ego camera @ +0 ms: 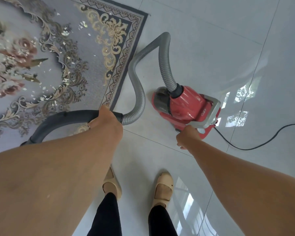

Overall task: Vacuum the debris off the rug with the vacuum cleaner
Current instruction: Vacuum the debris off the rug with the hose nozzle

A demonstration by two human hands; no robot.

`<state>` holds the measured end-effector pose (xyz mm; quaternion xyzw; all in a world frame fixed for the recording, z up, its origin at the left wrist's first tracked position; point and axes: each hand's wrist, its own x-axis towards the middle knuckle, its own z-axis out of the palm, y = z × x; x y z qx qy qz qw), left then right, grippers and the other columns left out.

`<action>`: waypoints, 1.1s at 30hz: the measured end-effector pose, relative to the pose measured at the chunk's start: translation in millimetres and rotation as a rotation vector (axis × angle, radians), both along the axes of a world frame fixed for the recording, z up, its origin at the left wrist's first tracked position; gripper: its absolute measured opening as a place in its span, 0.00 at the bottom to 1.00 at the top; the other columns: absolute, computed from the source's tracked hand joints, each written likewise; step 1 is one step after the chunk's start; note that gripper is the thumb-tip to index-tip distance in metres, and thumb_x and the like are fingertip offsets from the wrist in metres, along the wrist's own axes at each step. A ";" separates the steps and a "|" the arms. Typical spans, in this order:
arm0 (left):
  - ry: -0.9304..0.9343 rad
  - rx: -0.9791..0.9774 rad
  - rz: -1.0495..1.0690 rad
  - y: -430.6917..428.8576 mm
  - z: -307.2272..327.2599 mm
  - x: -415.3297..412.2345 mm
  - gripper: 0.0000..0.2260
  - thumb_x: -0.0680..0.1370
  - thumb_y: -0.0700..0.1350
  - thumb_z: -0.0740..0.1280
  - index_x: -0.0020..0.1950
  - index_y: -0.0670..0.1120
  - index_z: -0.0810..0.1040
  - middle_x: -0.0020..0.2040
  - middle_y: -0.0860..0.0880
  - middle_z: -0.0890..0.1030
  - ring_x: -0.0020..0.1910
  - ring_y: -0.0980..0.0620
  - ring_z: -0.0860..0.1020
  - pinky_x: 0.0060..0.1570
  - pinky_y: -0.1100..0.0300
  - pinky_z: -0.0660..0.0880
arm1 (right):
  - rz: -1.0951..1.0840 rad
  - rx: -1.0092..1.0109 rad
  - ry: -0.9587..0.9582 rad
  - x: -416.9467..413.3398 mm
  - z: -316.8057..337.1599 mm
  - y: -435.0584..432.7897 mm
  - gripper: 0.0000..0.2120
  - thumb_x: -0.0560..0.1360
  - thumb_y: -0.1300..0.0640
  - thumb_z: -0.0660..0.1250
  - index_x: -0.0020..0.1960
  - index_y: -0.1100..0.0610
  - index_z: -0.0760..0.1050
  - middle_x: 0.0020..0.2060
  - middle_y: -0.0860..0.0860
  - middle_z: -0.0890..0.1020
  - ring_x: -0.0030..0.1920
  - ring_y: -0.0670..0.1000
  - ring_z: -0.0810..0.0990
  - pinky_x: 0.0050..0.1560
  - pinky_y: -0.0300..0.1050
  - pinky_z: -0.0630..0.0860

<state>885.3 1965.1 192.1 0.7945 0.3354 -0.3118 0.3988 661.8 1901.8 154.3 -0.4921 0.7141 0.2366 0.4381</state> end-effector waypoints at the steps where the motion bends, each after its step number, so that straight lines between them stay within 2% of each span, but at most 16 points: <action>1: 0.027 -0.010 0.022 0.3 6.3 4.0 0.28 0.64 0.59 0.67 0.63 0.51 0.75 0.54 0.56 0.81 0.49 0.54 0.79 0.56 0.57 0.74 | 0.062 -0.068 0.002 10.3 8.4 -0.3 0.14 0.76 0.64 0.59 0.60 0.64 0.70 0.54 0.57 0.79 0.53 0.59 0.81 0.51 0.47 0.79; 3: -0.003 -0.023 0.057 2.6 15.6 14.6 0.24 0.68 0.57 0.67 0.62 0.49 0.74 0.50 0.56 0.79 0.46 0.54 0.77 0.55 0.57 0.73 | 0.159 -0.192 -0.056 33.3 26.4 -0.3 0.15 0.77 0.62 0.57 0.62 0.59 0.71 0.55 0.55 0.79 0.55 0.59 0.79 0.52 0.47 0.75; 6: -0.069 0.013 0.084 5.4 27.0 27.6 0.24 0.73 0.55 0.67 0.67 0.48 0.71 0.54 0.52 0.77 0.49 0.50 0.75 0.58 0.55 0.71 | 0.205 -0.321 -0.234 68.6 48.6 0.5 0.18 0.77 0.65 0.56 0.63 0.54 0.72 0.53 0.51 0.82 0.53 0.55 0.81 0.53 0.51 0.79; 11: -0.044 -0.039 0.183 16.4 41.4 70.8 0.25 0.73 0.48 0.69 0.67 0.45 0.69 0.59 0.48 0.77 0.49 0.48 0.77 0.51 0.55 0.75 | 0.261 -0.338 -0.393 138.7 73.7 2.5 0.17 0.77 0.63 0.56 0.61 0.51 0.73 0.53 0.48 0.84 0.52 0.53 0.81 0.52 0.51 0.79; 14: -0.046 -0.065 0.232 27.1 47.1 97.0 0.26 0.71 0.48 0.71 0.68 0.46 0.70 0.60 0.47 0.78 0.52 0.47 0.79 0.54 0.52 0.77 | 0.283 -0.317 -0.414 171.8 81.7 7.7 0.17 0.77 0.63 0.56 0.62 0.51 0.73 0.55 0.48 0.83 0.48 0.52 0.82 0.44 0.47 0.80; 16: -0.036 -0.105 0.246 36.5 50.2 114.9 0.25 0.71 0.47 0.71 0.67 0.45 0.70 0.58 0.46 0.78 0.49 0.47 0.79 0.49 0.52 0.79 | 0.300 -0.319 -0.416 192.5 89.0 12.3 0.17 0.78 0.63 0.57 0.63 0.50 0.73 0.56 0.48 0.83 0.45 0.51 0.82 0.40 0.43 0.79; 18: -0.021 -0.124 0.221 45.9 53.2 132.3 0.25 0.71 0.46 0.71 0.66 0.43 0.71 0.57 0.46 0.79 0.45 0.48 0.78 0.43 0.54 0.77 | 0.320 -0.319 -0.421 213.1 96.1 16.6 0.16 0.78 0.63 0.57 0.63 0.50 0.72 0.56 0.48 0.83 0.47 0.50 0.82 0.44 0.46 0.81; 20: 0.033 -0.150 0.204 54.0 59.3 148.8 0.26 0.69 0.46 0.72 0.66 0.43 0.71 0.58 0.46 0.79 0.47 0.46 0.79 0.44 0.52 0.78 | 0.345 -0.321 -0.423 232.5 103.0 20.5 0.16 0.78 0.63 0.58 0.62 0.50 0.73 0.56 0.48 0.83 0.48 0.50 0.82 0.47 0.48 0.81; 23: 0.138 -0.247 0.209 67.7 68.8 175.4 0.28 0.64 0.46 0.73 0.64 0.45 0.72 0.55 0.48 0.80 0.50 0.44 0.81 0.50 0.48 0.79 | 0.403 -0.337 -0.438 269.7 116.0 22.8 0.15 0.79 0.62 0.58 0.61 0.50 0.75 0.56 0.48 0.82 0.45 0.48 0.80 0.41 0.41 0.76; 25: 0.124 -0.251 0.202 76.5 74.7 194.2 0.24 0.67 0.44 0.74 0.60 0.45 0.72 0.52 0.47 0.79 0.47 0.46 0.80 0.50 0.50 0.80 | 0.432 -0.330 -0.456 301.4 122.8 25.0 0.14 0.79 0.61 0.59 0.61 0.52 0.76 0.57 0.47 0.81 0.45 0.46 0.78 0.38 0.37 0.72; 28: 0.097 -0.220 0.053 82.7 78.0 208.9 0.20 0.71 0.40 0.72 0.60 0.42 0.71 0.51 0.45 0.77 0.48 0.45 0.77 0.50 0.51 0.78 | 0.448 -0.287 -0.486 341.4 126.9 29.5 0.12 0.79 0.59 0.61 0.59 0.52 0.77 0.55 0.46 0.81 0.46 0.46 0.78 0.38 0.35 0.70; 33: 0.102 -0.253 -0.371 102.3 78.2 230.1 0.18 0.69 0.39 0.74 0.55 0.44 0.73 0.47 0.46 0.79 0.46 0.47 0.79 0.48 0.52 0.78 | 0.547 -0.152 -0.551 417.7 135.5 48.9 0.10 0.79 0.52 0.62 0.56 0.54 0.78 0.44 0.49 0.80 0.39 0.46 0.76 0.37 0.38 0.70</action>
